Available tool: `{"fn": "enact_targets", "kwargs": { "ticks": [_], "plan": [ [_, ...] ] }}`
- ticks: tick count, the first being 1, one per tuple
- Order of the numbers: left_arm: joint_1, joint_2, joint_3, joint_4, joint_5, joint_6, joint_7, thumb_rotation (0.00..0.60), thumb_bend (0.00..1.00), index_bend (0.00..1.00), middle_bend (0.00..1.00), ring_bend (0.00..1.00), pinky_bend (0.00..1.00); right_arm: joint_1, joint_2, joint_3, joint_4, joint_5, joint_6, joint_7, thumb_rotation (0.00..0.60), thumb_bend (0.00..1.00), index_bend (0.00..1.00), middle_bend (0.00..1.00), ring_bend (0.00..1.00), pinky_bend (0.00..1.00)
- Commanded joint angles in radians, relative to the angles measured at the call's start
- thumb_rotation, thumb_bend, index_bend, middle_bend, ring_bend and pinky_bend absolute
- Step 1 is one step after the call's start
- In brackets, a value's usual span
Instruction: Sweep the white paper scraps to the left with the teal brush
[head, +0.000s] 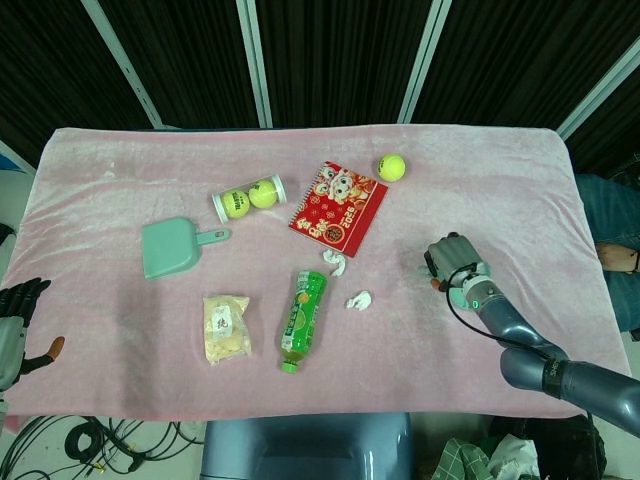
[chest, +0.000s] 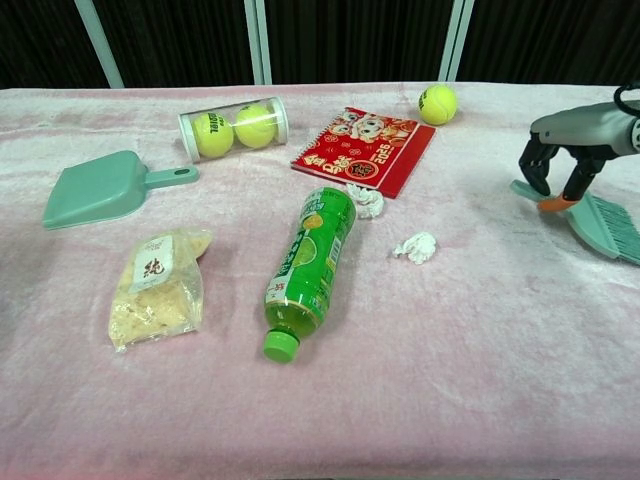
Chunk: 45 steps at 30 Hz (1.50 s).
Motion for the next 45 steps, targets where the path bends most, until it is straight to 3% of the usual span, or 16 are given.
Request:
{"fn": "enact_targets", "kwargs": {
  "ticks": [1,7,12,18,22,27,32,37,45],
  "plan": [
    [0.0,0.0,0.0,0.0,0.0,0.0,0.0,0.6,0.31,0.12,0.07,0.06,0.08,0.009,-0.014,0.004,-0.016,0.005,-0.001,0.013,0.6,0.31,0.6,0.54,0.3,0.18],
    [-0.001,0.001,0.0,-0.001,-0.001,-0.002,-0.002,0.6,0.31,0.12,0.07,0.06,0.08,0.015,-0.06,-0.003,-0.01,0.013,0.066,-0.021,0.6,0.13,0.35,0.32,0.22,0.18],
    [-0.001,0.002,0.0,-0.001,-0.002,-0.003,-0.005,0.6,0.31,0.12,0.07,0.06,0.08,0.02,-0.092,-0.008,-0.002,0.072,0.12,-0.072,0.6,0.07,0.2,0.2,0.17,0.18],
    [-0.001,0.003,0.0,-0.001,-0.002,-0.004,-0.006,0.6,0.31,0.12,0.07,0.06,0.08,0.037,-0.071,-0.018,-0.042,0.177,0.146,-0.135,0.6,0.05,0.14,0.14,0.14,0.18],
    [-0.001,0.002,0.0,0.0,-0.001,-0.003,-0.006,0.6,0.31,0.12,0.07,0.06,0.08,0.008,-0.004,0.009,-0.13,0.16,0.238,-0.111,0.6,0.05,0.13,0.14,0.14,0.18],
    [-0.001,0.0,0.0,0.003,0.005,0.003,-0.006,0.6,0.31,0.12,0.07,0.06,0.08,-0.096,0.143,0.018,-0.292,0.057,0.387,-0.026,0.6,0.05,0.13,0.14,0.15,0.18],
    [0.005,-0.009,-0.003,0.01,0.019,0.028,-0.002,0.6,0.31,0.12,0.07,0.06,0.08,-0.257,0.23,-0.045,-0.377,-0.18,0.577,0.099,0.6,0.05,0.13,0.14,0.15,0.18],
    [0.008,-0.019,-0.003,0.016,0.029,0.044,0.01,0.6,0.31,0.12,0.07,0.06,0.08,-0.458,0.16,-0.132,-0.309,-0.439,0.883,0.214,0.6,0.05,0.13,0.14,0.14,0.17],
    [0.013,-0.03,-0.006,0.026,0.043,0.068,0.025,0.6,0.31,0.12,0.07,0.04,0.06,-0.608,0.023,-0.196,-0.137,-0.545,1.04,0.199,0.6,0.05,0.13,0.13,0.13,0.15]
  ]
}}
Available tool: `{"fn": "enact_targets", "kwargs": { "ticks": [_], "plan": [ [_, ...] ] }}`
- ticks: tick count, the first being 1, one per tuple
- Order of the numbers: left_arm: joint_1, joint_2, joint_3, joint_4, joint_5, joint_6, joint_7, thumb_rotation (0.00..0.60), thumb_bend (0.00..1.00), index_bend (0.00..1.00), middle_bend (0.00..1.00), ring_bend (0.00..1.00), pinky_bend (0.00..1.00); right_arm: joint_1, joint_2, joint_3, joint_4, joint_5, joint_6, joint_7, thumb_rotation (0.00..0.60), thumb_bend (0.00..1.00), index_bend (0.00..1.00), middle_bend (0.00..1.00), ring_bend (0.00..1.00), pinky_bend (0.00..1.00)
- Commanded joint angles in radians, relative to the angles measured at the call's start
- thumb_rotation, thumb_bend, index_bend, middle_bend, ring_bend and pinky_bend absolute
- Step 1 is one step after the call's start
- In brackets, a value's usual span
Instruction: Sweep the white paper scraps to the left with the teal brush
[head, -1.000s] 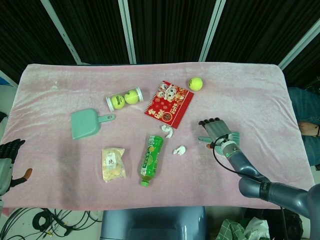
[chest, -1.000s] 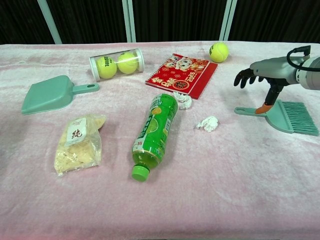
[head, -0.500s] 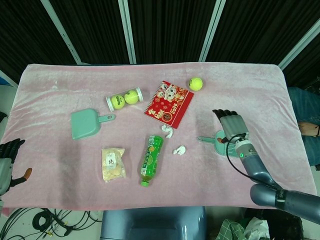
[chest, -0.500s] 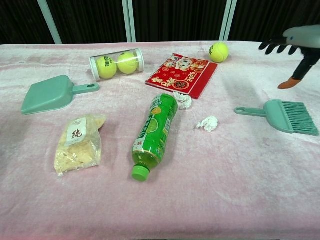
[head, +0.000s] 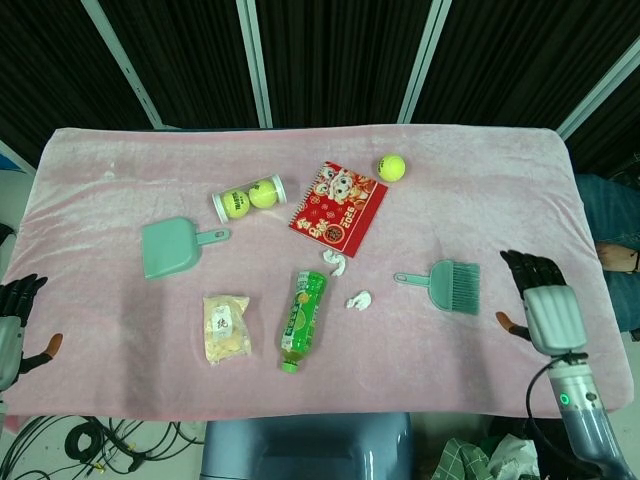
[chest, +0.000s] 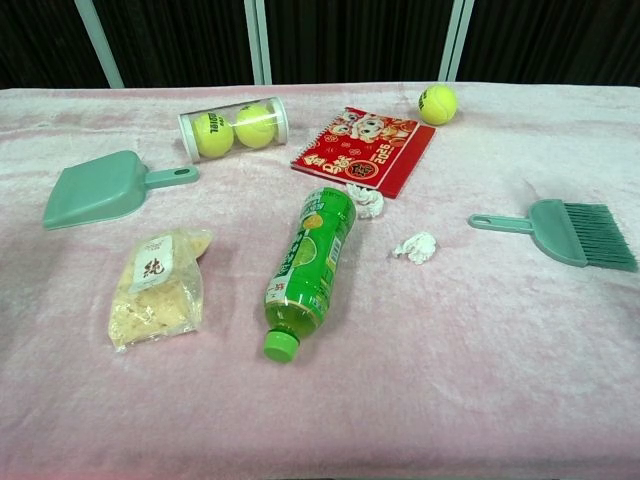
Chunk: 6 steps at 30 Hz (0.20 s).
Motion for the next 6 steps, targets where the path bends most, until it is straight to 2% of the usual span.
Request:
{"fn": "enact_targets", "kwargs": {
  "ticks": [1,3,6],
  "plan": [
    [0.002,-0.006,0.0,0.006,0.009,0.01,0.009,0.6,0.31,0.12,0.07,0.04,0.05,-0.079,-0.079,-0.039,0.101,-0.059,0.069,-0.013,0.6,0.05,0.13,0.13,0.13,0.15],
    [0.003,-0.008,-0.001,0.008,0.01,0.015,0.012,0.6,0.31,0.12,0.07,0.03,0.05,-0.09,-0.097,-0.018,0.119,-0.069,0.097,-0.02,0.6,0.05,0.13,0.13,0.13,0.15],
    [0.005,-0.013,-0.003,0.012,0.018,0.026,0.013,0.6,0.31,0.12,0.07,0.02,0.05,-0.102,-0.101,-0.016,0.116,-0.065,0.077,-0.009,0.6,0.05,0.13,0.13,0.13,0.15]
  ]
}}
